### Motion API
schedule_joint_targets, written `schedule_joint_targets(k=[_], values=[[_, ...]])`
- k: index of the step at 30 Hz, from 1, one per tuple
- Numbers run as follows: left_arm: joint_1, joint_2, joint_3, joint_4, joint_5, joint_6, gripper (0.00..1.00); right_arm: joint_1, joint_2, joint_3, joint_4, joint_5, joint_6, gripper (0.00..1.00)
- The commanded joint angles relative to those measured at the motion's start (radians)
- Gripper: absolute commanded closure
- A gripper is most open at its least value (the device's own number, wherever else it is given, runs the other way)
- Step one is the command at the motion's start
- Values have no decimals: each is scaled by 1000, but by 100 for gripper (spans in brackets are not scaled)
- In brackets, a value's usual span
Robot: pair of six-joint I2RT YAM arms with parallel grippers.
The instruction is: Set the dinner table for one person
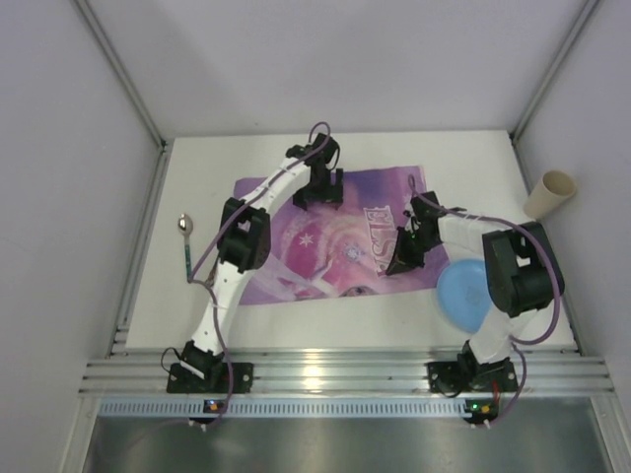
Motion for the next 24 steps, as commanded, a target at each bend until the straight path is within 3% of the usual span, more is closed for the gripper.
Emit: schedule_joint_targets(k=[1,11,14,16,17,18,21,22,24], values=[[14,70,-9,62,40,37,1,-6,-37,-45,-3,60,-8,100],[14,-49,-53,88,40,61,1,-5,-45,22,-52,63,-14,100],[14,-147,-90,88,5,52,1,-3,-84,128,-102,13,-19,100],[14,-238,-124,89,-23,48,1,1,-106,247,-163,6,-30,94],[14,-273,-135,86,-63,45,1,0,-129,295,-186,16,-34,88],[14,-351,-151,88,-83,42,1,0,-140,392,-241,38,-51,64],[18,-574,-398,267,-123,13,1,-11,-167,606,-358,233,-67,5],[22,-624,-593,416,-114,-59,2,-22,-157,658,-387,359,-57,2],[88,-690,-716,497,151,-103,1,-86,-126,822,-456,417,-25,0]])
